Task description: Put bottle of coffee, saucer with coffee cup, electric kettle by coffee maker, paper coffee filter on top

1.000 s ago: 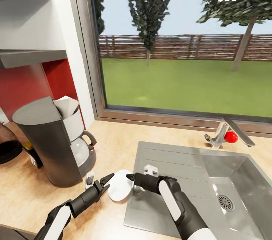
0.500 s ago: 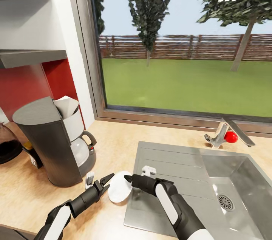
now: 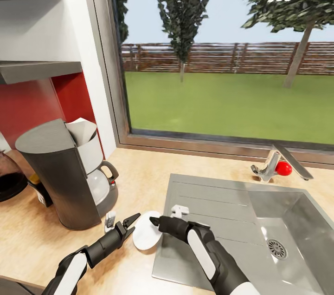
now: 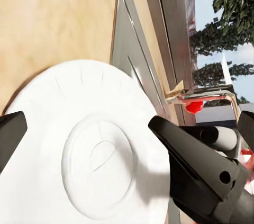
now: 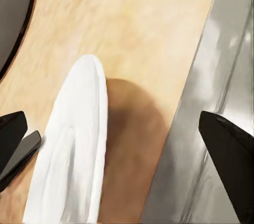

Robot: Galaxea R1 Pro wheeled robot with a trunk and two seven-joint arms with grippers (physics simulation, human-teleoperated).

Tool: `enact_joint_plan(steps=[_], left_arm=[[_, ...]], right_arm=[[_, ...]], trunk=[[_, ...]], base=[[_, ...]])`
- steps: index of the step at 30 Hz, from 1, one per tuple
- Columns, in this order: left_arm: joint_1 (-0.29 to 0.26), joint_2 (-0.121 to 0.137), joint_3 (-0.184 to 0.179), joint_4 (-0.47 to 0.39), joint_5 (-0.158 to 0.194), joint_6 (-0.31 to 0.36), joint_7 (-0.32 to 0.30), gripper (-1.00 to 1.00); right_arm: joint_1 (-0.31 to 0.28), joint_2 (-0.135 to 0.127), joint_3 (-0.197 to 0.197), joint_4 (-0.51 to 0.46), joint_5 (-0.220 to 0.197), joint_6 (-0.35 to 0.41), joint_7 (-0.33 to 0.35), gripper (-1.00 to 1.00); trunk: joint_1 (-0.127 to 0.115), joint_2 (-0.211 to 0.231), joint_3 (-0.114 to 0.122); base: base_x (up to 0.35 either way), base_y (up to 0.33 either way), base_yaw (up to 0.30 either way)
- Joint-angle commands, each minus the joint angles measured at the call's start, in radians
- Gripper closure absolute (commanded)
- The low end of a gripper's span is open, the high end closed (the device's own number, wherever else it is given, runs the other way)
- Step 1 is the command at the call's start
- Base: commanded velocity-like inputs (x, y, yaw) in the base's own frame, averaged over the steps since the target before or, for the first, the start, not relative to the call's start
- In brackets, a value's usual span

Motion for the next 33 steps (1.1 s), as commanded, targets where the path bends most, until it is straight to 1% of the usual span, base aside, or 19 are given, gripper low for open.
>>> enact_joint_plan(steps=[1, 2, 3, 33], left_arm=[[0.0, 0.0, 0.0, 0.004, -0.024, 0.0, 0.004, -1.0], [0.0, 0.0, 0.0, 0.004, -0.024, 0.0, 0.004, -1.0], [0.0, 0.0, 0.0, 0.004, -0.024, 0.0, 0.004, -1.0], [0.0, 0.001, 0.006, 0.004, -0.02, 0.0, 0.003, -1.0]], right_arm=[[0.0, 0.0, 0.0, 0.116, -0.001, -0.001, 0.0, -1.0], [0.0, 0.0, 0.001, 0.117, 0.0, -0.004, 0.0, -1.0], [0.0, 0.0, 0.001, 0.119, 0.0, -0.007, 0.0, 1.0], [0.0, 0.0, 0.003, 0.114, -0.001, -0.013, 0.001, 1.0]], trunk=[[0.001, -0.001, -0.003], [0.001, -0.001, -0.003], [0.001, -0.001, -0.003], [0.001, -0.001, -0.003]], base=[[0.0, 0.0, 0.0], [0.0, 0.0, 0.0], [0.0, 0.0, 0.0], [0.0, 0.0, 0.0]])
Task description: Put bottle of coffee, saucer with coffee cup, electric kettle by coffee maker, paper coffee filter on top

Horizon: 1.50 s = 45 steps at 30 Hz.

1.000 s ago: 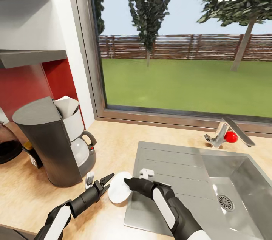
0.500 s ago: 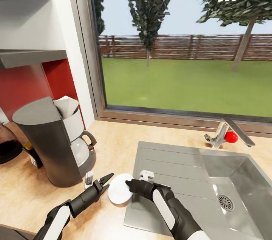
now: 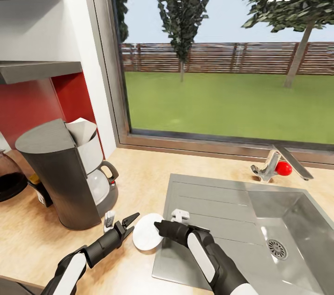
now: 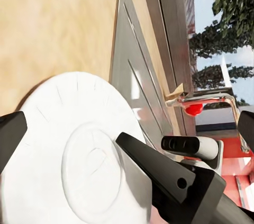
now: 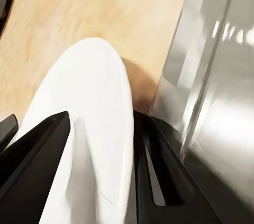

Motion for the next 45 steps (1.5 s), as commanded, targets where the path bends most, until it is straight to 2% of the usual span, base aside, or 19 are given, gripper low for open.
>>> enact_joint_plan(steps=[1, 6, 11, 19, 21, 23, 26, 32, 45], left_arm=[[0.0, 0.0, -0.001, 0.004, -0.024, 0.001, 0.003, -1.0], [-0.002, 0.002, -0.001, 0.002, -0.023, 0.003, -0.002, -1.0], [-0.005, 0.02, 0.001, -0.008, -0.022, 0.006, 0.0, -1.0], [-0.106, 0.038, 0.004, -0.016, -0.026, 0.015, -0.001, -1.0], [-0.15, 0.042, 0.002, -0.017, -0.03, 0.02, 0.0, -1.0], [-0.162, 0.042, 0.002, -0.017, -0.031, 0.021, 0.0, -1.0], [-0.166, 0.043, 0.001, -0.017, -0.031, 0.021, 0.0, -1.0], [-0.165, 0.043, 0.0, -0.017, -0.031, 0.021, 0.0, -1.0], [-0.16, 0.043, 0.003, -0.017, -0.033, 0.018, 0.001, -1.0]], right_arm=[[0.0, 0.0, -0.001, 0.058, 0.008, 0.005, 0.0, 1.0], [0.0, 0.0, -0.002, 0.049, 0.008, 0.005, -0.001, 1.0], [0.0, 0.0, -0.007, 0.01, 0.008, 0.006, -0.003, 1.0], [0.0, 0.0, -0.015, -0.033, 0.007, 0.005, -0.004, 1.0], [0.0, 0.0, -0.017, -0.088, 0.007, 0.006, -0.006, 1.0], [0.0, 0.0, -0.017, -0.113, 0.008, 0.007, -0.007, 1.0], [0.0, 0.0, -0.017, -0.15, 0.009, 0.007, -0.009, 1.0], [0.0, 0.0, -0.017, -0.155, 0.009, 0.007, -0.009, 1.0], [0.0, 0.0, -0.019, -0.155, 0.009, 0.007, -0.008, 1.0]], trunk=[[0.001, -0.001, -0.003], [0.001, -0.001, -0.003], [0.001, -0.001, -0.003], [0.001, -0.001, -0.003], [0.001, -0.001, -0.003], [0.001, -0.001, -0.003], [0.001, -0.001, -0.003], [0.001, -0.001, -0.003], [0.001, -0.001, -0.003]], base=[[0.0, 0.0, 0.0], [0.0, 0.0, 0.0], [0.0, 0.0, 0.0], [0.0, 0.0, 0.0], [0.0, 0.0, 0.0], [0.0, 0.0, 0.0], [0.0, 0.0, 0.0], [-0.044, 0.0, 0.0], [-0.305, 0.0, 0.0]])
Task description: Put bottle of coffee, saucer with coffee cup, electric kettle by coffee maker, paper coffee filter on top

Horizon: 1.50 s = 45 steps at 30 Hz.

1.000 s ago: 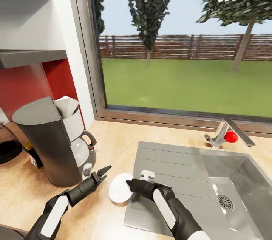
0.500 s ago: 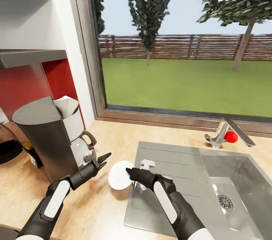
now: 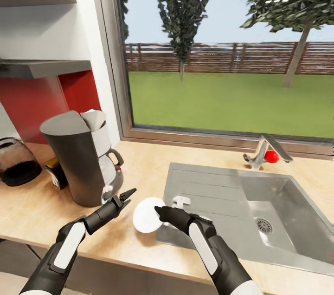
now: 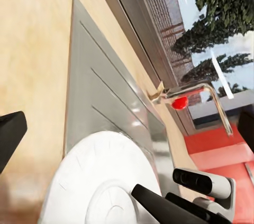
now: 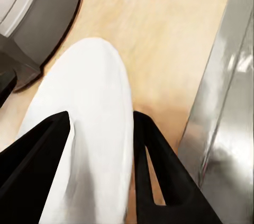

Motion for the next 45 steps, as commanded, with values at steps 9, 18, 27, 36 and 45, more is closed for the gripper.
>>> enact_joint_plan(steps=[9, 18, 27, 36, 45], left_arm=[[0.0, 0.0, 0.002, 0.0, 0.004, 0.005, -0.001, -1.0], [0.0, 0.001, 0.002, 0.0, 0.004, 0.004, -0.002, -1.0], [0.0, 0.009, 0.002, 0.0, 0.005, 0.008, -0.004, -1.0], [0.003, 0.091, 0.016, 0.001, 0.015, 0.01, -0.089, -1.0], [0.054, 0.224, 0.096, 0.018, 0.006, 0.009, -0.229, -1.0]], right_arm=[[-0.001, 0.0, -0.001, -0.001, -0.002, 0.005, 0.002, 1.0], [-0.001, 0.0, -0.001, -0.002, -0.002, 0.005, 0.002, 1.0], [-0.001, 0.0, -0.001, -0.002, -0.002, 0.005, 0.002, 1.0], [-0.001, 0.0, -0.001, -0.002, -0.003, 0.005, 0.002, 1.0], [-0.001, 0.0, -0.001, -0.003, -0.003, 0.005, 0.002, 1.0]], trunk=[[0.0, -0.002, -0.002], [0.0, -0.002, -0.002], [0.0, -0.002, 0.003], [0.0, -0.002, 0.008], [0.0, -0.002, 0.013]], base=[[-0.336, 0.0, 0.0], [-0.337, 0.0, 0.04], [-0.337, 0.0, 0.239], [-0.337, 0.0, 0.26], [-0.175, 0.0, 0.255]])
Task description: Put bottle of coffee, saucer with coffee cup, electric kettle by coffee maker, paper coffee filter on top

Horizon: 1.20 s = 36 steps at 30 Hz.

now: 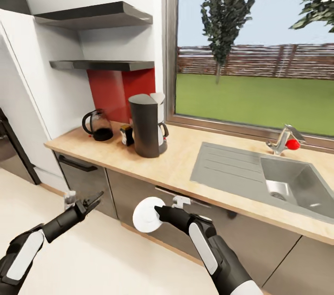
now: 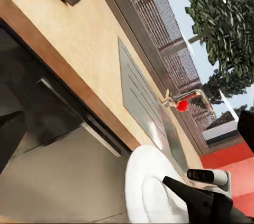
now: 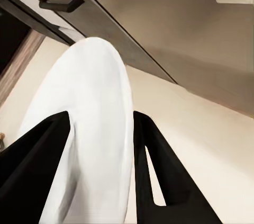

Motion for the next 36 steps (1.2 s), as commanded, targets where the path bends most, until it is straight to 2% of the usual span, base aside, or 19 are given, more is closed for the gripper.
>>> enact_joint_plan(steps=[1, 3, 6, 8, 12, 14, 18, 20, 22, 23, 25, 27, 30, 31, 33, 36], left_arm=[[0.022, 0.02, 0.004, 0.001, 0.004, 0.005, -0.013, -1.0], [0.077, 0.053, 0.008, 0.004, 0.002, -0.001, -0.024, -1.0], [0.153, 0.079, 0.01, 0.027, -0.004, -0.008, -0.027, -1.0], [0.192, 0.088, 0.011, 0.057, -0.021, -0.021, -0.028, -1.0], [0.245, 0.096, 0.011, 0.189, -0.114, -0.146, -0.028, -1.0], [0.252, 0.096, 0.011, 0.263, -0.148, -0.2, -0.028, -1.0], [0.258, 0.097, 0.01, 0.462, -0.23, -0.311, -0.025, -1.0], [0.258, 0.097, 0.01, 0.521, -0.264, -0.36, -0.011, -1.0], [0.258, 0.094, 0.007, 0.58, -0.31, -0.431, 0.041, -1.0], [0.258, 0.094, 0.005, 0.59, -0.321, -0.446, 0.059, -1.0], [0.258, 0.09, 0.002, 0.617, -0.359, -0.491, 0.134, -1.0], [0.259, 0.085, 0.001, 0.627, -0.385, -0.507, 0.191, -1.0], [0.259, 0.069, 0.001, 0.636, -0.447, -0.52, 0.301, -1.0], [0.259, 0.065, 0.001, 0.637, -0.46, -0.52, 0.319, -1.0], [0.26, 0.043, 0.0, 0.644, -0.529, -0.523, 0.384, -1.0], [0.26, 0.001, -0.001, 0.665, -0.678, -0.522, 0.488, -1.0]], right_arm=[[-0.001, 0.0, -0.001, -0.002, -0.002, 0.005, 0.002, 1.0], [-0.001, 0.0, -0.001, -0.014, -0.002, 0.005, 0.002, 1.0], [-0.001, 0.0, -0.001, -0.031, -0.001, 0.005, 0.002, 1.0], [-0.001, 0.0, -0.003, -0.037, -0.001, 0.005, 0.002, 1.0], [-0.001, 0.0, -0.026, -0.044, -0.002, 0.005, 0.002, 1.0], [-0.001, 0.0, -0.036, -0.048, -0.002, 0.005, 0.002, 1.0], [-0.001, 0.0, -0.056, -0.096, -0.001, 0.006, 0.002, 1.0], [-0.001, 0.0, -0.059, -0.11, -0.001, 0.006, 0.002, 1.0], [-0.001, 0.0, -0.067, -0.131, -0.002, 0.007, 0.002, 1.0], [-0.001, 0.0, -0.071, -0.139, -0.002, 0.007, 0.002, 1.0], [-0.001, 0.0, -0.095, -0.192, -0.002, 0.01, 0.001, 1.0], [-0.001, 0.0, -0.109, -0.237, -0.002, 0.014, 0.001, 1.0], [-0.001, 0.0, -0.12, -0.319, -0.002, 0.052, -0.001, 1.0], [-0.001, 0.0, -0.121, -0.329, -0.002, 0.061, -0.001, 1.0], [-0.001, 0.0, -0.13, -0.356, -0.002, 0.088, -0.002, 1.0], [-0.002, 0.0, -0.169, -0.369, -0.002, 0.104, -0.027, 1.0]], trunk=[[0.001, -0.002, -0.002], [0.001, -0.002, -0.002], [0.001, -0.002, -0.001], [0.001, -0.002, -0.001], [0.001, -0.002, -0.001], [0.001, -0.002, -0.001], [0.001, -0.002, -0.001], [0.001, -0.002, -0.001], [0.001, -0.002, -0.001], [0.001, -0.002, -0.001], [0.001, -0.002, -0.001], [0.001, -0.002, -0.001], [0.001, -0.002, -0.001], [0.001, -0.002, -0.001], [0.001, -0.002, -0.001], [0.001, -0.002, -0.001]], base=[[-0.021, 0.0, 0.14], [-0.011, 0.0, 0.073], [-0.005, 0.0, 0.031], [-0.002, 0.0, 0.011], [-0.001, 0.0, 0.004], [0.0, 0.0, 0.001], [0.0, 0.0, 0.0], [0.0, 0.0, 0.0], [0.0, 0.0, 0.0], [0.0, 0.0, 0.0], [0.0, 0.0, 0.0], [0.0, 0.0, 0.0], [0.0, 0.0, 0.0], [0.0, 0.0, 0.0], [0.0, 0.0, 0.0], [0.0, 0.0, 0.0]])
